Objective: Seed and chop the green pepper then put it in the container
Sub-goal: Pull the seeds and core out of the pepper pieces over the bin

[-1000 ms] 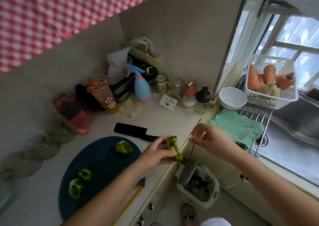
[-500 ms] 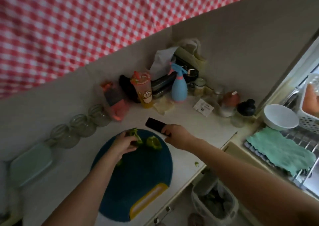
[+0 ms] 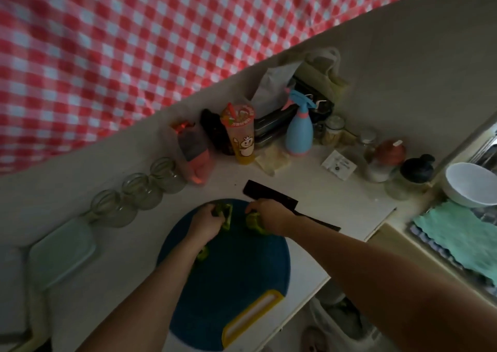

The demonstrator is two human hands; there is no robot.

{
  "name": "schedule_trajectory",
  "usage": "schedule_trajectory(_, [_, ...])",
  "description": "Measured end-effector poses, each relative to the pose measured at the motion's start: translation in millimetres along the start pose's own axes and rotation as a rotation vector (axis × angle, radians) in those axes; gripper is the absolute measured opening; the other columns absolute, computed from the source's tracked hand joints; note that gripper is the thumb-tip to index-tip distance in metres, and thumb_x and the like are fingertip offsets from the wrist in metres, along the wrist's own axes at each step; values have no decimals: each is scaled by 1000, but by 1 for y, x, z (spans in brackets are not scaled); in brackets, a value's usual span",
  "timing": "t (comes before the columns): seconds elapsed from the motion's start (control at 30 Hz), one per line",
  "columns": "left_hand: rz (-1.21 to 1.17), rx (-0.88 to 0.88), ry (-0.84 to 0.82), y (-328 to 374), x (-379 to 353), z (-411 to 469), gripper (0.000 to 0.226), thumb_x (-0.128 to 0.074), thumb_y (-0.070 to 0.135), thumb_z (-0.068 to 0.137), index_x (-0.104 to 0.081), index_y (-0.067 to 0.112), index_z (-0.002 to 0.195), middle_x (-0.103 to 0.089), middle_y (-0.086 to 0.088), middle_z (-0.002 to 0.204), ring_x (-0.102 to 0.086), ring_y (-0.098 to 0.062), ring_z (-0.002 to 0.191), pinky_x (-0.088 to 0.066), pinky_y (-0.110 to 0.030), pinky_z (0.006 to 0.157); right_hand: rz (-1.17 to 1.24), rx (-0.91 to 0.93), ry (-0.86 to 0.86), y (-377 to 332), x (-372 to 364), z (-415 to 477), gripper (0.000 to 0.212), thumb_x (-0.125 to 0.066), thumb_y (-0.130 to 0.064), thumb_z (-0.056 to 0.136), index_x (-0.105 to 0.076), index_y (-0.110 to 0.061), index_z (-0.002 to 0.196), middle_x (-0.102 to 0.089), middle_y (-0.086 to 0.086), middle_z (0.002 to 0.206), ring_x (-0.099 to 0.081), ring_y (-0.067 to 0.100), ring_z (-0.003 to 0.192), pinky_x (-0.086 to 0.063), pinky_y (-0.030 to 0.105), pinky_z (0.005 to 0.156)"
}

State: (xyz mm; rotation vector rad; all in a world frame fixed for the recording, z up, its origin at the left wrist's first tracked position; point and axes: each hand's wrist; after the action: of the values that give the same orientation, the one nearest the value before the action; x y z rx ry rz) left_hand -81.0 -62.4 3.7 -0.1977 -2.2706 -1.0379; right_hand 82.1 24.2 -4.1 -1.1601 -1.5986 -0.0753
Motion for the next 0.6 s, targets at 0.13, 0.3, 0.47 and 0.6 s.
schedule_trajectory(0.13, [194, -78, 59, 6, 0, -7, 19, -44, 12, 92, -54, 17, 76, -58, -3, 84, -51, -12, 70, -48, -31, 73, 41, -38, 40, 2, -8, 1, 46, -49, 2, 88, -52, -18, 130, -51, 14, 129, -54, 29, 111, -50, 37, 93])
schedule_trajectory(0.3, [156, -211, 185, 23, -1, -25, 45, -50, 13, 94, -42, 12, 138, -43, -6, 142, -44, -19, 127, -37, -25, 100, 190, -15, 191, 6, -2, -20, 38, -49, 1, 89, -56, -19, 121, -58, 10, 120, -57, 24, 107, -52, 32, 89])
schedule_trajectory(0.47, [-358, -57, -212, 52, -22, -46, 31, -48, 25, 97, -56, 10, 122, -63, -11, 116, -61, -21, 99, -53, -36, 88, 284, 113, 467, 7, 20, -72, 26, -56, -5, 89, -57, -16, 112, -63, 4, 101, -60, 18, 87, -51, 30, 78])
schedule_trajectory(0.6, [-802, 50, -622, 75, -40, -66, 23, -48, 23, 94, -64, 9, 103, -70, -14, 92, -67, -24, 87, -54, -40, 81, 304, 82, 607, 21, 34, -118, 22, -62, -12, 88, -61, -21, 108, -63, -7, 94, -60, 7, 83, -49, 11, 74])
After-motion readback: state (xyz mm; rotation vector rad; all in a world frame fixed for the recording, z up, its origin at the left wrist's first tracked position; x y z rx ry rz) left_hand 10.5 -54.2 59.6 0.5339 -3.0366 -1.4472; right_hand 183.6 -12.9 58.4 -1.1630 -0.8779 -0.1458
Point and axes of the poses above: each hand's wrist, its own z-axis towards the middle knuckle, its own x-axis out of the back of the hand, y = z × x
